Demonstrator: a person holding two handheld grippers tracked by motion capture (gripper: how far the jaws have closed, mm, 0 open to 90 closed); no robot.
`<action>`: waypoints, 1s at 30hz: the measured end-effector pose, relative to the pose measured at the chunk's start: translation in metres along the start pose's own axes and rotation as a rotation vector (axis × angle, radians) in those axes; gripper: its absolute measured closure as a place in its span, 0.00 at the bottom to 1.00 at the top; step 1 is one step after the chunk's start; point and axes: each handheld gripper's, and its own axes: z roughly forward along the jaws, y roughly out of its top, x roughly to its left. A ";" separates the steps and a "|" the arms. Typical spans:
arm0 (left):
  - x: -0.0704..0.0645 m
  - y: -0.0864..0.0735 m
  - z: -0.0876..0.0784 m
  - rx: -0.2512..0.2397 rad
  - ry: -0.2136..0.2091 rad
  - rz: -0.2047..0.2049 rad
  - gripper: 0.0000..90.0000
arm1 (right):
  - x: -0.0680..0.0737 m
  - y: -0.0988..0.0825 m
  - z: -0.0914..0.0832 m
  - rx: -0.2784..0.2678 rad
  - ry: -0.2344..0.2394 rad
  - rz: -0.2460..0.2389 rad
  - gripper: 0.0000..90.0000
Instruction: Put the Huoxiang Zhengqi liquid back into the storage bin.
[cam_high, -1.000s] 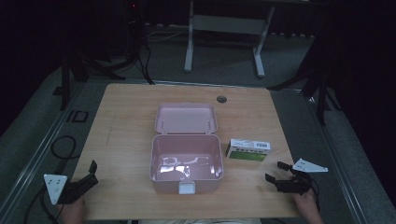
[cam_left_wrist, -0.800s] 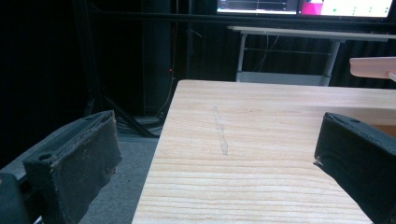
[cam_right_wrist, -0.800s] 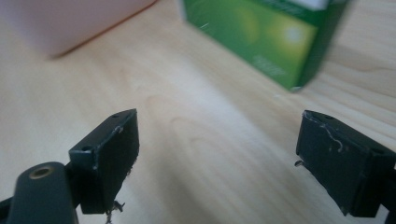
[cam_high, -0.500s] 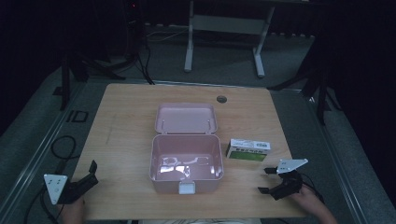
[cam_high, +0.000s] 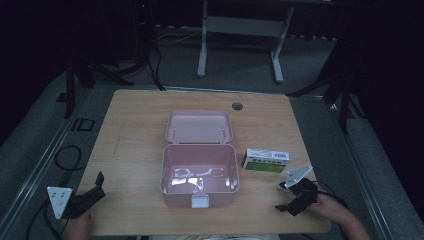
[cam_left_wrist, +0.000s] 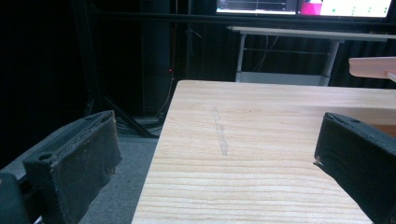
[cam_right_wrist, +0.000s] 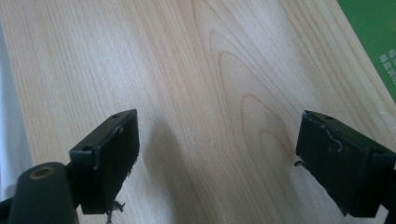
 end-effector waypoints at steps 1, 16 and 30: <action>0.000 0.000 0.000 0.000 0.000 0.000 0.00 | 0.000 0.000 0.000 0.000 0.000 0.000 0.15; 0.000 0.000 0.000 0.001 0.000 0.004 0.00 | 0.005 0.022 -0.003 0.249 0.013 -0.071 0.18; 0.000 0.000 0.000 0.001 -0.002 0.004 0.00 | 0.012 0.045 -0.005 0.372 0.023 -0.123 0.16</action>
